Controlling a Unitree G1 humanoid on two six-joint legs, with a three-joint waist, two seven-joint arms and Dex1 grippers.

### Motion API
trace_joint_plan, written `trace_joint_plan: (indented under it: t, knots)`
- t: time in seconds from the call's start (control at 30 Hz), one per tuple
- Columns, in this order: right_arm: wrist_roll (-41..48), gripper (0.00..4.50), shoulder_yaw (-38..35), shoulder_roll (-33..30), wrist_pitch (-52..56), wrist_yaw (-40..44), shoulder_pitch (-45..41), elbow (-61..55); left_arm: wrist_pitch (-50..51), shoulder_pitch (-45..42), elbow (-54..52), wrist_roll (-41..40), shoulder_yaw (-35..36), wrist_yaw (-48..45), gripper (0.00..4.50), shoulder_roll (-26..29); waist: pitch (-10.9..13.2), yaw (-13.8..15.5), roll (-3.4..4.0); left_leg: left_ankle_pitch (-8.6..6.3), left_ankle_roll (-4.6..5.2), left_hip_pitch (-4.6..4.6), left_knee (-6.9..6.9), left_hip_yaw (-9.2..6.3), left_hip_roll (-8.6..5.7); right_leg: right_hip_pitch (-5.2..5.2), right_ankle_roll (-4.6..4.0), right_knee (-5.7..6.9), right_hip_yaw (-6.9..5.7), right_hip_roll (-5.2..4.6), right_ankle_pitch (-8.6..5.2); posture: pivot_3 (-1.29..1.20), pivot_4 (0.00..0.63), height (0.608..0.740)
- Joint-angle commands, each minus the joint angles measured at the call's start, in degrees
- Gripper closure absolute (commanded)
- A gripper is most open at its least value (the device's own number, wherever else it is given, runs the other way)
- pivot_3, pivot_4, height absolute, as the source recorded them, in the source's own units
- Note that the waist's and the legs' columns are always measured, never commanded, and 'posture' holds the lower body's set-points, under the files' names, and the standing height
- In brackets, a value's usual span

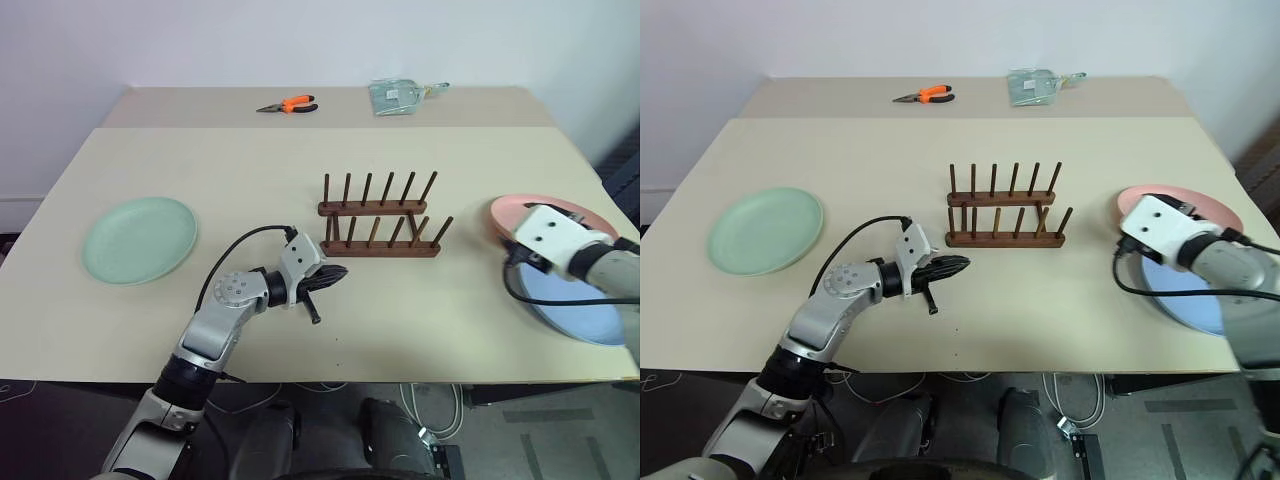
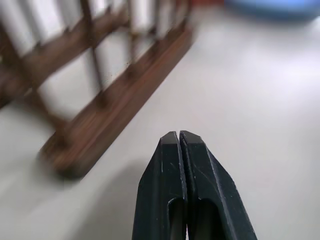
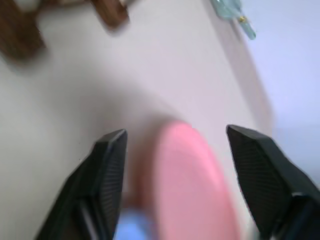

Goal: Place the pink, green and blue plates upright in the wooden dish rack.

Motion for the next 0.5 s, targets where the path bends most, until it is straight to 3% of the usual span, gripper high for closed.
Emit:
trace_joint_plan:
  t: [0.03, 0.2, 0.23, 0.33, 0.43, 0.5]
  knots:
    - [-4.26, 1.27, -0.56, -2.27, -3.59, -1.53, 0.51, 5.86, 1.28, 0.29, -4.09, -3.63, 0.18, -1.97, 4.50, -0.11, 0.00, -0.14, 0.00, 0.00, 0.00, 0.00, 0.00, 0.04, 0.01, 0.01, 0.00, -0.01, 0.01, 0.00, 0.00, 0.00, 0.150, 0.740]
    - [-9.08, 1.27, 2.76, -3.30, -8.44, -3.91, -0.55, 16.27, 1.91, 0.30, -5.25, -4.22, -0.36, -1.57, 4.50, -0.44, 0.01, -0.19, 0.10, 0.00, 0.01, 0.03, 0.00, 0.13, 0.01, -0.04, -0.03, 0.02, 0.08, 0.00, 0.01, 0.00, 0.150, 0.740]
    - [-9.20, 1.50, 2.98, -2.95, -8.89, -4.21, -1.07, 17.47, 1.69, 0.31, -5.34, -4.07, -0.37, -1.36, 4.50, -0.40, 0.01, -0.21, 0.10, 0.00, 0.00, 0.03, 0.00, 0.14, 0.01, -0.04, -0.03, 0.02, 0.08, 0.00, 0.01, 0.00, 0.150, 0.740]
    - [-10.29, 2.60, 3.59, -2.70, -10.62, -5.54, -2.40, 19.33, 1.64, 0.58, -5.61, -3.85, -0.25, -0.84, 4.50, -0.03, 0.00, -0.24, 0.14, 0.00, 0.01, 0.03, 0.00, 0.18, 0.01, -0.04, -0.04, 0.02, 0.13, 0.00, 0.02, 0.00, 0.150, 0.740]
    - [-11.32, 4.22, 3.69, -2.60, -11.99, -7.08, -3.42, 19.64, 1.54, 1.10, -5.98, -3.75, -0.16, -0.78, 4.50, 0.51, 0.01, -0.20, 0.15, 0.00, 0.01, 0.03, 0.00, 0.17, 0.01, -0.04, -0.03, 0.02, 0.13, 0.00, 0.01, 0.00, 0.150, 0.740]
    - [-11.40, 4.43, 2.97, -2.63, -12.87, -7.83, -3.87, 18.27, 1.46, 1.32, -6.15, -3.65, 0.05, -0.63, 4.50, 0.82, 0.01, -0.17, 0.15, 0.00, 0.01, 0.03, 0.00, 0.17, 0.00, -0.04, -0.03, 0.02, 0.15, 0.00, 0.02, 0.00, 0.150, 0.740]
